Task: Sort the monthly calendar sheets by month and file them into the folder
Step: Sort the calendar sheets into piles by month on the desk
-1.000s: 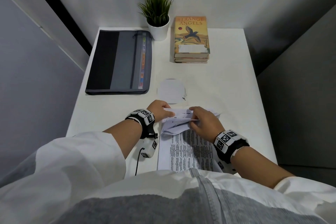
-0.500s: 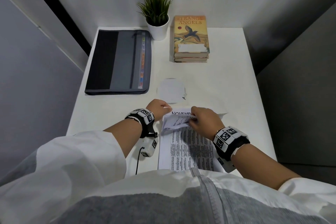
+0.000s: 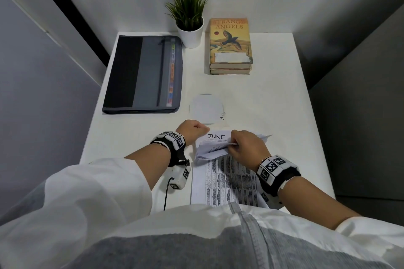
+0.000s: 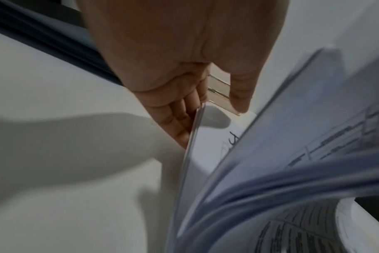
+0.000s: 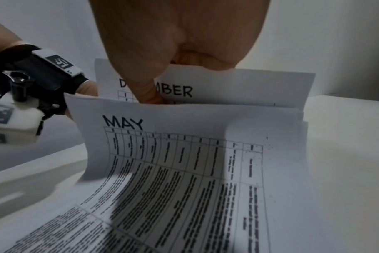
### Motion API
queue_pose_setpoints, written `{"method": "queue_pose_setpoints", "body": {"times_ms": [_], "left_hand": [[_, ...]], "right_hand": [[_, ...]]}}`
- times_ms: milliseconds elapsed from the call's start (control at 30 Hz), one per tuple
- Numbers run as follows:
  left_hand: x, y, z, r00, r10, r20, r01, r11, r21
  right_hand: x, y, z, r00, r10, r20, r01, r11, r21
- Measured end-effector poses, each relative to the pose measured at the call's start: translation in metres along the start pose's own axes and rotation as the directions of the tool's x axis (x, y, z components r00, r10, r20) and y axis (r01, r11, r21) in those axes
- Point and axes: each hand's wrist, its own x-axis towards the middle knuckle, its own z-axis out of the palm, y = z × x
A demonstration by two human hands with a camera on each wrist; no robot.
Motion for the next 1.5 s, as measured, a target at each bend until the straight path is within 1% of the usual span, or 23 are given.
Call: {"method": "queue_pose_setpoints", "body": {"times_ms": [167, 300, 433, 533, 600, 700, 833, 933, 1033, 1133, 1167, 1267, 1333, 1400, 1433, 1500], "left_hand": [[-0.001, 0.004, -0.001, 0.999, 0.048, 0.021, -0.05, 0.993, 0.111], [-0.001, 0.004, 0.002, 0.999, 0.016, 0.028, -0.018, 0.998, 0.064], [-0.002, 0.003, 0.003, 0.998, 0.041, 0.037, -0.044, 0.996, 0.071], [-0.001, 0.003, 0.001, 0.999, -0.002, 0.048, 0.001, 0.999, 0.034], [-0.001, 0.001, -0.001, 0.999, -0.026, 0.038, 0.024, 0.999, 0.041], [-0.001, 0.0, -0.002, 1.0, 0.0, 0.019, -0.002, 0.998, 0.069], [-0.004, 0.003, -0.001, 0.999, 0.027, 0.028, -0.03, 0.992, 0.119], [-0.004, 0.005, 0.002, 0.999, 0.032, 0.008, -0.033, 0.993, 0.11], [-0.006, 0.004, 0.003, 0.999, 0.053, 0.011, -0.053, 0.996, 0.074], [-0.01, 0.004, 0.001, 0.994, 0.095, 0.061, -0.094, 0.995, -0.016], [-0.01, 0.004, 0.0, 0.989, 0.12, 0.081, -0.119, 0.993, -0.016], [-0.01, 0.005, 0.0, 0.978, 0.181, 0.104, -0.189, 0.979, 0.078], [-0.009, 0.005, -0.001, 0.979, 0.168, 0.115, -0.186, 0.969, 0.164], [-0.011, 0.006, -0.003, 0.978, 0.158, 0.134, -0.19, 0.942, 0.276], [-0.012, 0.007, -0.004, 0.977, 0.157, 0.147, -0.196, 0.932, 0.305], [-0.013, 0.01, -0.005, 0.975, 0.153, 0.159, -0.193, 0.94, 0.283]], "right_hand": [[-0.005, 0.002, 0.003, 1.0, -0.004, -0.006, 0.004, 0.998, 0.067], [-0.004, 0.002, 0.004, 1.0, -0.022, -0.02, 0.024, 0.992, 0.122], [-0.003, 0.004, 0.007, 1.0, 0.005, -0.006, -0.004, 0.992, 0.123], [-0.004, 0.005, 0.006, 1.0, 0.028, -0.015, -0.026, 0.993, 0.114], [-0.004, 0.006, 0.006, 0.999, 0.034, -0.015, -0.033, 0.995, 0.095], [-0.005, 0.007, 0.007, 0.999, 0.053, -0.007, -0.052, 0.993, 0.102], [-0.005, 0.009, 0.008, 0.999, 0.027, -0.017, -0.025, 0.993, 0.114], [-0.002, 0.009, 0.009, 1.0, 0.003, -0.016, -0.001, 0.992, 0.13], [0.001, 0.009, 0.01, 1.0, 0.015, -0.005, -0.014, 0.991, 0.132], [0.003, 0.009, 0.009, 0.999, 0.047, 0.015, -0.049, 0.987, 0.156], [0.004, 0.01, 0.007, 0.998, 0.057, 0.022, -0.06, 0.985, 0.159], [0.007, 0.009, 0.003, 0.999, 0.046, 0.023, -0.049, 0.985, 0.163], [0.011, 0.008, -0.001, 1.0, 0.008, 0.028, -0.012, 0.989, 0.145], [0.016, 0.008, -0.009, 0.997, -0.006, 0.077, -0.004, 0.993, 0.12], [0.019, 0.008, -0.015, 0.993, -0.002, 0.119, -0.012, 0.993, 0.115], [0.026, 0.009, -0.027, 0.982, -0.01, 0.188, -0.01, 0.994, 0.105]]}}
